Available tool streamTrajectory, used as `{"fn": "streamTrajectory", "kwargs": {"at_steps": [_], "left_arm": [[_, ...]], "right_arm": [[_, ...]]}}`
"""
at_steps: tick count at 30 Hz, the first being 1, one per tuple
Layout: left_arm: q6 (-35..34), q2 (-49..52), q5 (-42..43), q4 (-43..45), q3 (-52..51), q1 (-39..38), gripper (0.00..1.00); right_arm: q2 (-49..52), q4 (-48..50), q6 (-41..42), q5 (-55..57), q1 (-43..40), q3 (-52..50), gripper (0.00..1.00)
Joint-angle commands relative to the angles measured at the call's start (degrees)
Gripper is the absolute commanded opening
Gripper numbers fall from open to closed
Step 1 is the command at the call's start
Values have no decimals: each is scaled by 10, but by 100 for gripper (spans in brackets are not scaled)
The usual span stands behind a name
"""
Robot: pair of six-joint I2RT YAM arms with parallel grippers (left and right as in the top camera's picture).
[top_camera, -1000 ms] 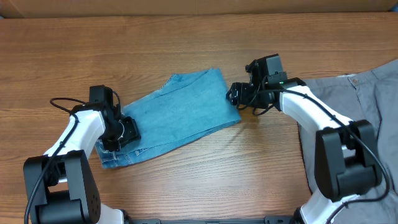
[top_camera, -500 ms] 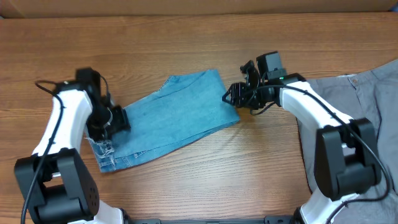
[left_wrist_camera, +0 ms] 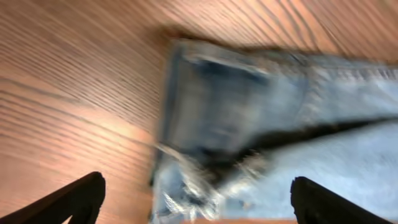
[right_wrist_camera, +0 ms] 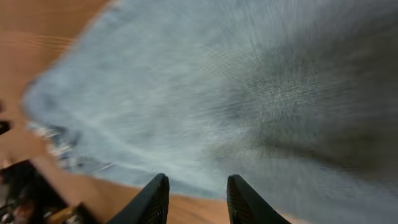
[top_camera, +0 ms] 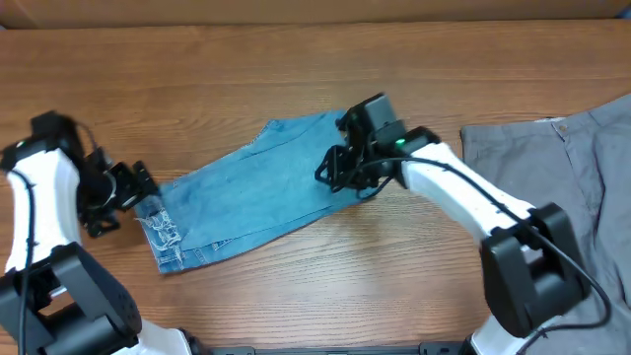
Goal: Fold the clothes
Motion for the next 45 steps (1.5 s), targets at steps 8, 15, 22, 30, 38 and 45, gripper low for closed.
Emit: {"fn": "streamTrajectory", "kwargs": {"at_steps": [8, 15, 22, 30, 38, 45], "left_arm": [[61, -6, 64, 131, -158, 38, 100], [92, -6, 139, 199, -235, 39, 99], [168, -22, 202, 157, -223, 67, 91], [172, -110, 201, 141, -215, 107, 100], [152, -207, 179, 124, -215, 106, 100], [152, -161, 164, 136, -233, 100, 100]], "right_arm": [[120, 29, 78, 33, -3, -13, 32], [120, 30, 78, 25, -2, -12, 32], [120, 30, 78, 25, -2, -12, 32], [120, 30, 78, 23, -2, -12, 33], [120, 30, 78, 23, -2, -12, 37], [120, 30, 78, 23, -2, -12, 38]]}}
